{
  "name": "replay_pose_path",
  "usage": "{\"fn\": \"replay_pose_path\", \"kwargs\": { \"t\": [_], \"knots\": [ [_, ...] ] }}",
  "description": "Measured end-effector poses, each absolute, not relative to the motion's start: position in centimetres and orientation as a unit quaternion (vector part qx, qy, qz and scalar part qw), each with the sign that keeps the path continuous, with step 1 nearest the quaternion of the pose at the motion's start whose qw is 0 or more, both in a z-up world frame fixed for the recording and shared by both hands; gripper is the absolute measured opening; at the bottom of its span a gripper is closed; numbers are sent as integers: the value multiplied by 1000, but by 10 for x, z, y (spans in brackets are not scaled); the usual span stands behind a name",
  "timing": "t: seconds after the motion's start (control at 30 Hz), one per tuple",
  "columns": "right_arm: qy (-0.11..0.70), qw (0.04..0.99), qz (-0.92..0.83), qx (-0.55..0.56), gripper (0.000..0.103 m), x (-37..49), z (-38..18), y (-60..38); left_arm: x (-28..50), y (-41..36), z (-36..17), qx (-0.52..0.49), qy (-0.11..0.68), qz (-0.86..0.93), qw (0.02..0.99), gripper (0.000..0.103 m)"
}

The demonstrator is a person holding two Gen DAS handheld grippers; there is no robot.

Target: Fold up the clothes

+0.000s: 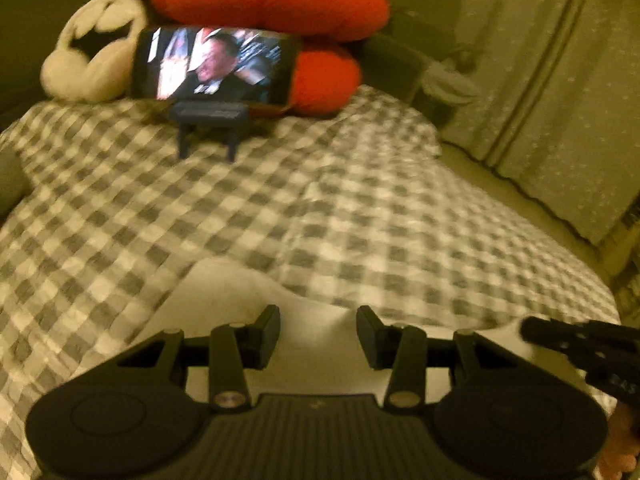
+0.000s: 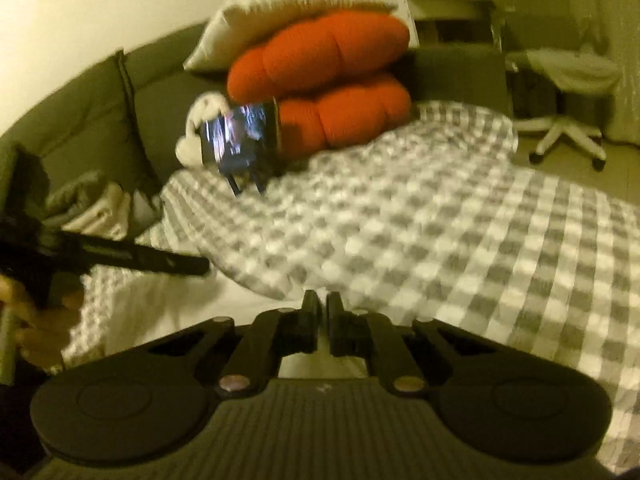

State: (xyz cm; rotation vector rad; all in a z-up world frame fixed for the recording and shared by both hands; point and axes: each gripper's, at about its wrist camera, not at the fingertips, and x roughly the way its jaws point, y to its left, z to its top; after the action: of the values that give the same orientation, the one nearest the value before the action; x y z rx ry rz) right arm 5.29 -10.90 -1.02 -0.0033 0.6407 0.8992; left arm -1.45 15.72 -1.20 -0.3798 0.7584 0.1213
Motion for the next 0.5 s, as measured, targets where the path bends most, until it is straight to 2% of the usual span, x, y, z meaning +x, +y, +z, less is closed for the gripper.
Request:
{"fn": "replay_pose_path", "kwargs": {
  "t": [0.13,0.33,0.5],
  "knots": [
    [329,859,393,-20,6,61,-25,-104,-11,165,-15,-194,369,81,905,43],
    [297,873,385,-38,6,55,-24,-97,-19,182,-12,-221,345,127,903,43],
    [311,876,367,-41,6,58,-31,-98,-23,193,-12,-224,340,171,897,42]
  ]
}}
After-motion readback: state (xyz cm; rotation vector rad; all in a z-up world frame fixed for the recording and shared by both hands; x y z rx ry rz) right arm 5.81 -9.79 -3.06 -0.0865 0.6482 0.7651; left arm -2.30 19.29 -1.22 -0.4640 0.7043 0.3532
